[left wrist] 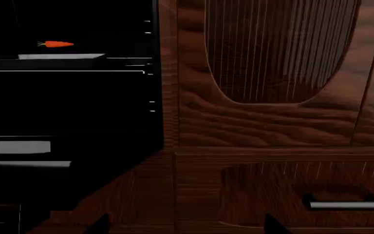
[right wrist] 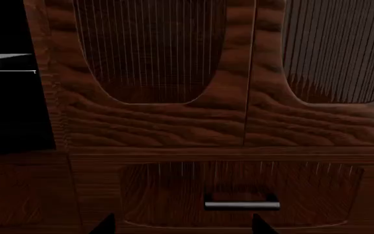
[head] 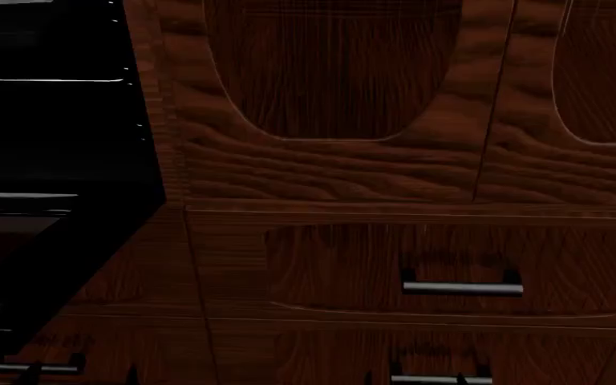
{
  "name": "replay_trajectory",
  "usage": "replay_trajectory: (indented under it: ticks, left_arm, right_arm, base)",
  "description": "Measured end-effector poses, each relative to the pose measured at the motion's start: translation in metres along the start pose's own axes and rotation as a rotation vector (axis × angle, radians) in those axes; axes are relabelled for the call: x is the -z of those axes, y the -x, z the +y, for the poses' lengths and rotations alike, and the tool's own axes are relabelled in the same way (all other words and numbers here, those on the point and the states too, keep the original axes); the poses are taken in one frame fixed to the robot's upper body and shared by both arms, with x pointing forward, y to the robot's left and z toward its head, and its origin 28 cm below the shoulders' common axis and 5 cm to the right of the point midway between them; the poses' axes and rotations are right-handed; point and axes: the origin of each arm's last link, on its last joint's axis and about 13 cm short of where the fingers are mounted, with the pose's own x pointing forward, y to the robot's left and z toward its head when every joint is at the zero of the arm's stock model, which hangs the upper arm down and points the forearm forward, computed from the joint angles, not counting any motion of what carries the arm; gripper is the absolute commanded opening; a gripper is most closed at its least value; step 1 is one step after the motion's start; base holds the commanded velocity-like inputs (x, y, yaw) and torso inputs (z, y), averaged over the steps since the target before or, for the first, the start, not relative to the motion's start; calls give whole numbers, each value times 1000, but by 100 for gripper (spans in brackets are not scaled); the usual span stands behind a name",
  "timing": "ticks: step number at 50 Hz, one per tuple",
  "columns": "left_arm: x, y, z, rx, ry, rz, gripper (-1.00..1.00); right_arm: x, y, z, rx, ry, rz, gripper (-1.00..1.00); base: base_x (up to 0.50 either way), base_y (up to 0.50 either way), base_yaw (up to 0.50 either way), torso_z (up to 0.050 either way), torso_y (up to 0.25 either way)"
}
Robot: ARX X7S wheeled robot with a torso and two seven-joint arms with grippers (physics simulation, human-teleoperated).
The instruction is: Close the oven door
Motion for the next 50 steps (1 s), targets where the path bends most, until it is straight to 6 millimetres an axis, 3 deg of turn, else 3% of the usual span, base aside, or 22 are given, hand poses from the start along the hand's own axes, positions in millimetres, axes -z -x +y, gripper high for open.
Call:
replay_trajectory:
  ticks: [13,50]
  left_arm:
    - [0,2,-1,-6,-8,-1,100]
    - [0,2,1,-19,9,23,100]
  right_arm:
    - [0,3,2,0,24,-18,100]
    - [1,4,3,8,48,-43,100]
  base:
    - [0,0,0,0,0]
    - [0,0,0,-50,0]
